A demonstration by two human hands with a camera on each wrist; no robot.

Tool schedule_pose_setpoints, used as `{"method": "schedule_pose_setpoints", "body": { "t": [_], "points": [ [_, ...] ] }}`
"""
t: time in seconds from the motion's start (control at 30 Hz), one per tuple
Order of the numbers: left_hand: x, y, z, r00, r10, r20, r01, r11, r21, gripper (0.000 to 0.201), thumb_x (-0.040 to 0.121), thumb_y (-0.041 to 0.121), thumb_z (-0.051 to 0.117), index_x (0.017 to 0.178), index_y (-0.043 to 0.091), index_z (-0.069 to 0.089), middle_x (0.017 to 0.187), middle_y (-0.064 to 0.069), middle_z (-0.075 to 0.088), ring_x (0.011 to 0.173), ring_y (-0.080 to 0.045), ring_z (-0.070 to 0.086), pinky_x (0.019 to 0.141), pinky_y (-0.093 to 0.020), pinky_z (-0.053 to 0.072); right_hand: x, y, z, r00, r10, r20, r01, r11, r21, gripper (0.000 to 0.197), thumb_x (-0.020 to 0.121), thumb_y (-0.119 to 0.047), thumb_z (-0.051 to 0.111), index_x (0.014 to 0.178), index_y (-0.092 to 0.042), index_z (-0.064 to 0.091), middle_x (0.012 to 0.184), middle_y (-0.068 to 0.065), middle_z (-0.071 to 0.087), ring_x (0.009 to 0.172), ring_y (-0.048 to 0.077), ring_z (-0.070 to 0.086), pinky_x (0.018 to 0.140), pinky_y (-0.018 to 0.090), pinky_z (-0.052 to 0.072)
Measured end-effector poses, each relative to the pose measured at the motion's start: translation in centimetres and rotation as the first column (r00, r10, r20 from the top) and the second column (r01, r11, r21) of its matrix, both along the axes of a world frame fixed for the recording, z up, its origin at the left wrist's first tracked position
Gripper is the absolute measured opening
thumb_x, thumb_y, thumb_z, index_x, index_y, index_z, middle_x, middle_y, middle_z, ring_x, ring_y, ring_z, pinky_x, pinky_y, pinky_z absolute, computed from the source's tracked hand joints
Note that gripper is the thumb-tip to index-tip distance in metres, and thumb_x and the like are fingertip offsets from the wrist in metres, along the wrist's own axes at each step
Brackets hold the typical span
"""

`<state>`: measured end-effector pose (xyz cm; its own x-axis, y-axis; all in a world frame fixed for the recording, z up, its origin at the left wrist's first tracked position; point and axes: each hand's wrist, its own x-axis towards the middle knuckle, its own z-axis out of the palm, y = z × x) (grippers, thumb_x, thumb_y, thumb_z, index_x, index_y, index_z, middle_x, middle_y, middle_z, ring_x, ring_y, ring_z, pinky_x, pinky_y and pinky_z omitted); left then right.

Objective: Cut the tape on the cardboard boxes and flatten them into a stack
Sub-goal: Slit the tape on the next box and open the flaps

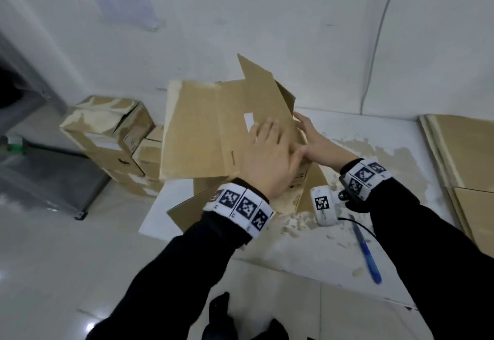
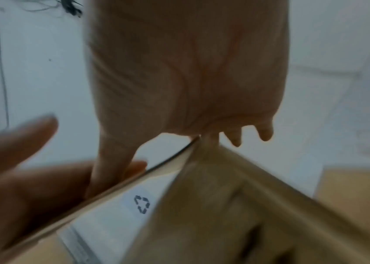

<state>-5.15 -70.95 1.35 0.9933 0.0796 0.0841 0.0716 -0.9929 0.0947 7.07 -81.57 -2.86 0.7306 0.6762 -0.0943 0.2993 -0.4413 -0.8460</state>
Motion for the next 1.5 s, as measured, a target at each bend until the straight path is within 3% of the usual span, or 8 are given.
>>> {"method": "schedule_pose_setpoints", "body": {
  "t": [0.13,0.4,0.6,0.77,0.93,1.13,1.27,1.5],
  "points": [
    [-0.9,2.1,-1.8,0.995,0.034,0.098,-0.041,0.997,0.067,0.059,0.096,0.051,0.015,0.131,0.016,0.048,0.151,-0.009,0.035,0.143,-0.022,0.024,0.118,-0.039,0.011,1.1,-5.7,-1.0,0.880,-0.069,0.471,0.166,0.971,-0.170,0.062,0.086,-0.066,0.034,0.115,-0.021,0.063,0.115,0.003,0.051,0.111,0.019,0.044,0.099,0.035,0.034],
    [0.1,1.5,-2.5,0.976,0.216,-0.019,-0.208,0.957,0.203,0.097,0.081,0.079,0.018,0.150,0.011,0.016,0.159,-0.015,0.003,0.147,-0.032,-0.007,0.116,-0.055,-0.006,-11.0,-7.6,-1.6,0.919,0.160,0.361,-0.121,0.984,-0.130,0.026,0.098,-0.032,0.043,0.076,-0.017,0.042,0.064,-0.007,0.044,0.059,0.011,0.043,0.054,0.021,0.035],
    [-3.8,3.0,-4.1,0.983,0.164,0.076,-0.171,0.981,0.090,0.094,0.075,0.071,0.022,0.152,0.018,0.018,0.160,-0.013,0.005,0.147,-0.028,-0.005,0.115,-0.052,-0.010,-3.8,-5.3,-0.1,0.985,-0.090,0.146,0.087,0.996,0.029,0.029,0.092,-0.043,0.052,0.108,-0.019,0.055,0.085,-0.001,0.062,0.071,0.015,0.065,0.067,0.036,0.057],
    [-6.0,2.9,-5.1,0.985,0.121,0.125,-0.123,0.992,0.008,0.088,0.075,0.064,0.037,0.148,0.015,0.032,0.158,-0.013,0.018,0.147,-0.029,0.006,0.116,-0.051,-0.004,5.0,1.9,-2.4,0.946,-0.194,0.261,0.224,0.970,-0.090,0.089,0.071,-0.058,0.071,0.141,-0.023,0.029,0.114,0.000,0.049,0.089,0.019,0.054,0.078,0.035,0.048],
    [-6.5,4.1,-5.3,0.980,0.102,0.168,-0.103,0.995,0.000,0.087,0.075,0.064,0.041,0.148,0.016,0.032,0.157,-0.011,0.020,0.147,-0.028,0.009,0.117,-0.049,-0.003,8.6,3.3,-4.3,0.965,-0.100,0.243,0.153,0.966,-0.210,0.022,0.092,-0.012,0.048,0.107,0.001,0.055,0.088,0.020,0.066,0.067,0.031,0.069,0.056,0.043,0.058],
    [-6.3,4.6,-6.3,0.977,0.008,0.211,0.000,0.999,-0.041,0.086,0.074,0.063,0.044,0.147,0.017,0.036,0.158,-0.008,0.020,0.147,-0.025,0.010,0.116,-0.052,0.006,15.7,-4.0,-5.9,0.890,-0.408,0.200,0.442,0.882,-0.164,0.043,0.071,-0.038,0.053,0.096,-0.003,0.060,0.096,0.022,0.067,0.083,0.034,0.069,0.077,0.049,0.056],
    [-3.7,4.8,-6.6,0.978,-0.021,0.209,0.019,1.000,0.010,0.086,0.080,0.070,0.036,0.147,0.017,0.034,0.157,-0.008,0.021,0.147,-0.025,0.011,0.117,-0.052,0.004,7.3,-4.6,-5.3,0.834,-0.546,0.079,0.528,0.832,0.169,0.066,0.086,-0.038,0.062,0.139,-0.012,0.033,0.139,0.013,0.042,0.117,0.029,0.055,0.094,0.047,0.049],
    [4.2,5.0,-8.6,0.996,-0.060,0.068,0.054,0.994,0.092,0.091,0.084,0.077,0.003,0.153,0.019,0.017,0.160,-0.010,0.007,0.148,-0.026,-0.001,0.117,-0.051,-0.004,-12.4,-2.3,-8.8,0.902,-0.119,-0.416,0.309,0.849,0.428,0.085,0.082,-0.074,0.039,0.148,-0.023,0.024,0.149,-0.016,0.034,0.137,0.000,0.031,0.111,0.022,0.032]
  ]
}}
